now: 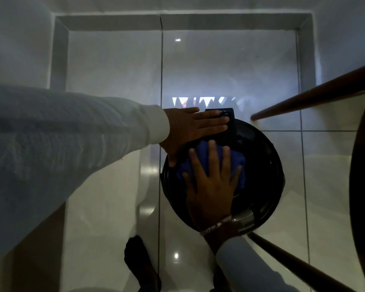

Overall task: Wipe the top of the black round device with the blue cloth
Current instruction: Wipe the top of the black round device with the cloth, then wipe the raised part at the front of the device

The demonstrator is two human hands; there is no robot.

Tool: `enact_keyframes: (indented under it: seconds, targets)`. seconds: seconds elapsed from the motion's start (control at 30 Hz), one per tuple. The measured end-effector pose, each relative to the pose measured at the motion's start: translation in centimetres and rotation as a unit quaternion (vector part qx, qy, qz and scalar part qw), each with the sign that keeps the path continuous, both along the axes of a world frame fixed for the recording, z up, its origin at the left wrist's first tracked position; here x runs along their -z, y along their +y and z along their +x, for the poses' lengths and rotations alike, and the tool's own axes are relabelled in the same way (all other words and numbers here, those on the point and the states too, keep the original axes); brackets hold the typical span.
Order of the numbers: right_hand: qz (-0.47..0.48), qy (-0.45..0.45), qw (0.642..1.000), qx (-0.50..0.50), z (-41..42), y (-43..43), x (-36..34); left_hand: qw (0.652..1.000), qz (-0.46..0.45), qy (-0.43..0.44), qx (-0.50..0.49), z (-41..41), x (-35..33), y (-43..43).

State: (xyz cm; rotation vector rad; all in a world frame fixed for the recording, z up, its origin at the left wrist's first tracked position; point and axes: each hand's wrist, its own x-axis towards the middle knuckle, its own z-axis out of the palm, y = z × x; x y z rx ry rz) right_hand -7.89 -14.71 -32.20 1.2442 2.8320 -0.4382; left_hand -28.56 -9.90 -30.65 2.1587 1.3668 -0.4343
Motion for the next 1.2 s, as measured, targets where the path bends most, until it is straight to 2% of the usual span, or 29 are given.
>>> enact_keyframes:
  seconds: [0.1, 0.17, 0.23, 0.37, 0.43, 0.57, 0.63, 0.7, 0.73, 0.77, 0.83, 0.87, 0.93, 1.0, 1.07, 1.2]
  targets:
    - [0.021, -0.009, 0.989, -0.146, 2.0, -2.3, 0.2, 1.000, -0.001, -0.002, 0.001, 0.1, -0.2, 0.1]
    - [0.030, -0.025, 0.980, -0.195, 5.5, -2.3, 0.1, 1.000, -0.012, -0.002, -0.001, 0.2, -0.2, -0.1]
    - [0.032, -0.034, 0.988, -0.150, 8.0, -0.8, -0.1, 1.000, -0.011, -0.007, -0.007, 0.3, -0.1, -0.1]
    - [0.007, -0.021, 0.996, 0.083, 5.0, 1.5, -0.3, 1.000, 0.004, 0.017, -0.003, 0.6, -0.2, -0.2]
    - [-0.015, -0.010, 0.996, 0.088, 2.8, 0.7, -0.7, 0.999, 0.014, 0.047, -0.013, 1.0, -0.5, -0.4]
    - [-0.043, 0.000, 0.998, -0.036, 6.2, -2.1, -1.5, 0.992, 0.039, 0.114, -0.038, 2.6, -1.8, -1.8]
    - [-0.086, 0.052, 0.995, -0.005, 8.9, -1.8, -2.2, 0.985, 0.072, 0.144, -0.063, 3.8, -2.6, -3.3]
    - [-0.121, 0.105, 0.982, 0.102, 9.9, -0.4, -3.1, 0.976, 0.133, 0.113, -0.129, 5.4, -3.1, -5.3]
    - [-0.138, 0.125, 0.970, 0.157, 9.9, 0.5, -3.4, 0.965, 0.159, 0.055, -0.199, 6.6, -3.1, -6.4]
    - [-0.158, 0.140, 0.958, 0.195, 9.7, 1.2, -3.7, 0.940, 0.169, -0.015, -0.297, 8.2, -3.1, -7.6]
    - [-0.177, 0.149, 0.952, 0.201, 8.8, 1.9, -3.9, 0.851, 0.126, -0.146, -0.488, 12.1, -3.3, -9.3]
    - [-0.183, 0.145, 0.952, 0.196, 8.5, 1.9, -4.0, 0.813, 0.089, -0.184, -0.546, 13.9, -3.3, -9.8]
    - [-0.227, 0.145, 0.937, 0.221, 7.9, 1.8, -4.5, 0.742, 0.025, -0.222, -0.632, 16.4, -3.4, -10.0]
    - [-0.278, 0.157, 0.909, 0.268, 7.7, 2.0, -5.8, 0.676, -0.014, -0.223, -0.702, 16.7, -4.1, -9.7]
    - [-0.291, 0.172, 0.899, 0.278, 8.2, 2.4, -8.3, 0.646, -0.032, -0.229, -0.727, 16.0, -6.0, -9.5]
    - [-0.264, 0.259, 0.894, 0.253, 8.7, 2.6, -16.1, 0.646, 0.010, -0.303, -0.701, 14.7, -13.0, -8.7]
